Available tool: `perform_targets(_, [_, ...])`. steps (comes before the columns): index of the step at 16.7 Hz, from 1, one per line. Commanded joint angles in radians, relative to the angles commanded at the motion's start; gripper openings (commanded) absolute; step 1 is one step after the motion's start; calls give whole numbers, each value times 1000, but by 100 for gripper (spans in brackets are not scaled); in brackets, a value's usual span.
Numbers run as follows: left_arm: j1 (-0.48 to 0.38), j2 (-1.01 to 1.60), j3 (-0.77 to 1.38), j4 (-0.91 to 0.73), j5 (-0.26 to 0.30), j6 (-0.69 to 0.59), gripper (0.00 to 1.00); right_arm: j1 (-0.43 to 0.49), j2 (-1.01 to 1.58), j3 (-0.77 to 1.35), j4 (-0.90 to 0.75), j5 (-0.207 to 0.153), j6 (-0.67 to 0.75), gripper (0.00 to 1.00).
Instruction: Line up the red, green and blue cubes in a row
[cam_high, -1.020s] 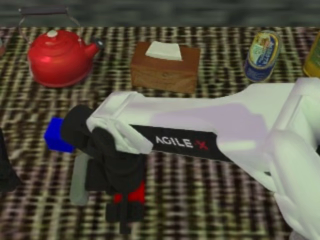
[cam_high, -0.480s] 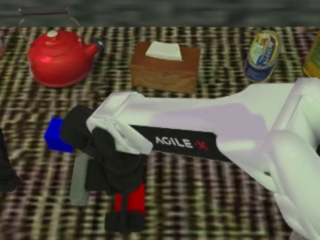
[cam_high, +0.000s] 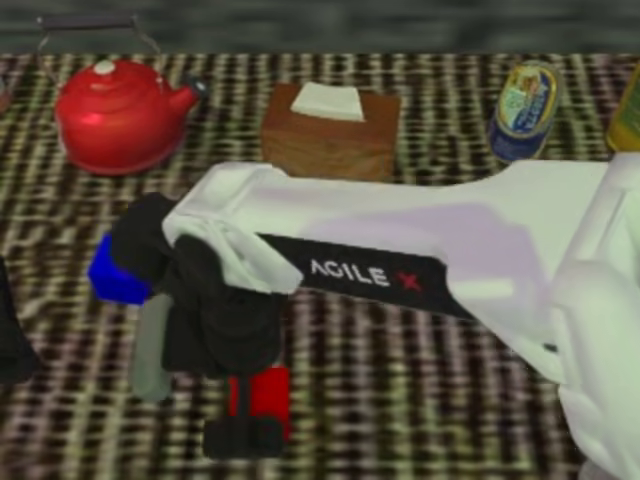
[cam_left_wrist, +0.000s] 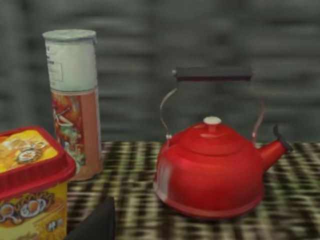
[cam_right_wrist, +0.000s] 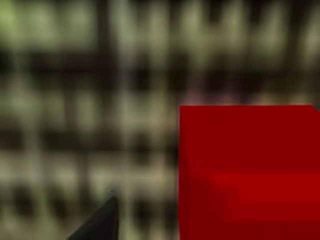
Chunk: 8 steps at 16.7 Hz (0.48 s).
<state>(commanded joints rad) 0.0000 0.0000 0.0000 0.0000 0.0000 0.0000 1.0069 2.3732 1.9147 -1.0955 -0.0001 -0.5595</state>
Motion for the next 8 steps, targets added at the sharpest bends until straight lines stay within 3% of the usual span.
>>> perform_targets(4, [0, 0, 0, 0, 0, 0, 100, 1, -35, 96, -142, -1, 1, 100])
perform_targets(8, [0, 0, 0, 0, 0, 0, 100, 2, -44, 112, -161, 0, 1, 100])
